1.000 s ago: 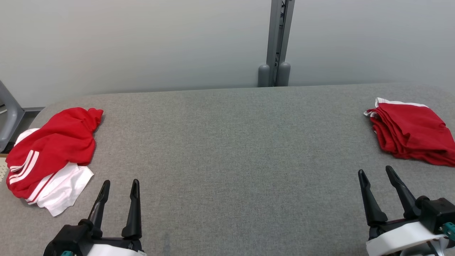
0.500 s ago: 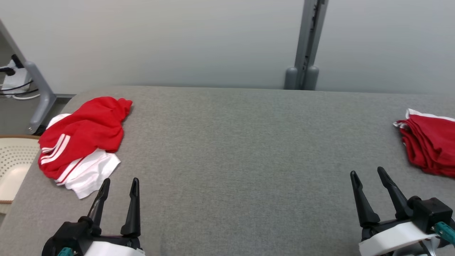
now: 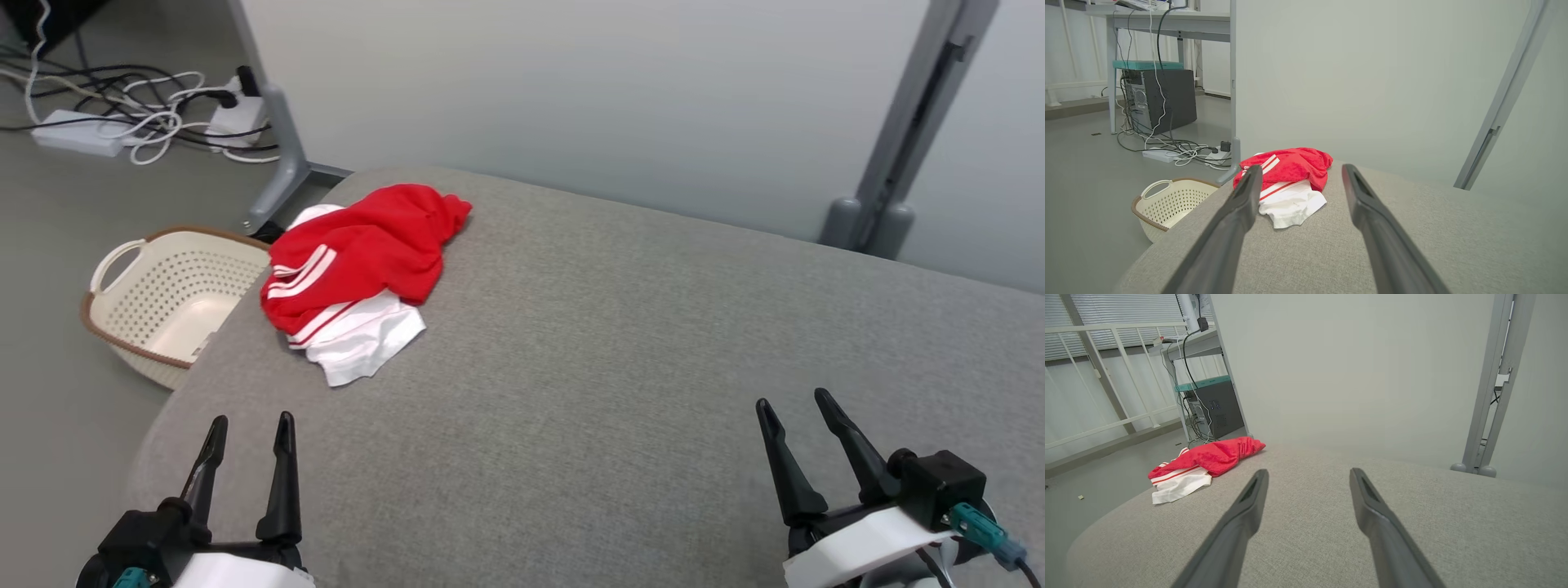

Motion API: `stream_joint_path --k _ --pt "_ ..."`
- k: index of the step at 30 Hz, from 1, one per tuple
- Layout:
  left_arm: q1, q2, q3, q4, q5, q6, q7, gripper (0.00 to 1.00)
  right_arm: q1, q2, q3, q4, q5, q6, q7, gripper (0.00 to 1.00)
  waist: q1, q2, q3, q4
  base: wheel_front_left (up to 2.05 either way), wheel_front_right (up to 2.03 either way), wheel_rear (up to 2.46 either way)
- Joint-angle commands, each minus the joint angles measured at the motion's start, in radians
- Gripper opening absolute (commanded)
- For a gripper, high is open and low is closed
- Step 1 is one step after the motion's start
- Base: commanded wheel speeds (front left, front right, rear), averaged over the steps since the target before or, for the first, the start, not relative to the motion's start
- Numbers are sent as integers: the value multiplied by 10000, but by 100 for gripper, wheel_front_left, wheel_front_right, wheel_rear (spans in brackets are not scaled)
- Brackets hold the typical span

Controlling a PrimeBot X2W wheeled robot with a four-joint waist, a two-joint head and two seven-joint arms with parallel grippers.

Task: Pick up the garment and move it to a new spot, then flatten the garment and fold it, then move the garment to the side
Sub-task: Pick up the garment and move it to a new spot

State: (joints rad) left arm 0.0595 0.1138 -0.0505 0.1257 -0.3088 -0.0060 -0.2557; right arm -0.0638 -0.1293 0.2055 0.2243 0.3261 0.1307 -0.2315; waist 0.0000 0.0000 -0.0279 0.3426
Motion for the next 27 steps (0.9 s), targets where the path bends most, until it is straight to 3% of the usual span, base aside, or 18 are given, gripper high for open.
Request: stream_joint_path --k 1,9,19,27 --pt "18 69 37 16 -27 60 43 100 -115 -10 23 61 54 2 -76 100 0 0 -43 586 0 0 0" --pt "43 150 -22 -56 -135 42 133 100 -221 25 212 272 121 2 -180 100 0 0 -73 1201 0 0 0" --pt "-47 317 5 -245 -191 114 308 100 -382 -43 484 344 218 2 -216 100 0 0 -22 993 0 0 0" --pt "-1426 1147 -2 -360 -385 -198 2129 100 -722 -218 619 190 176 2 -182 100 0 0 476 440 0 0 0"
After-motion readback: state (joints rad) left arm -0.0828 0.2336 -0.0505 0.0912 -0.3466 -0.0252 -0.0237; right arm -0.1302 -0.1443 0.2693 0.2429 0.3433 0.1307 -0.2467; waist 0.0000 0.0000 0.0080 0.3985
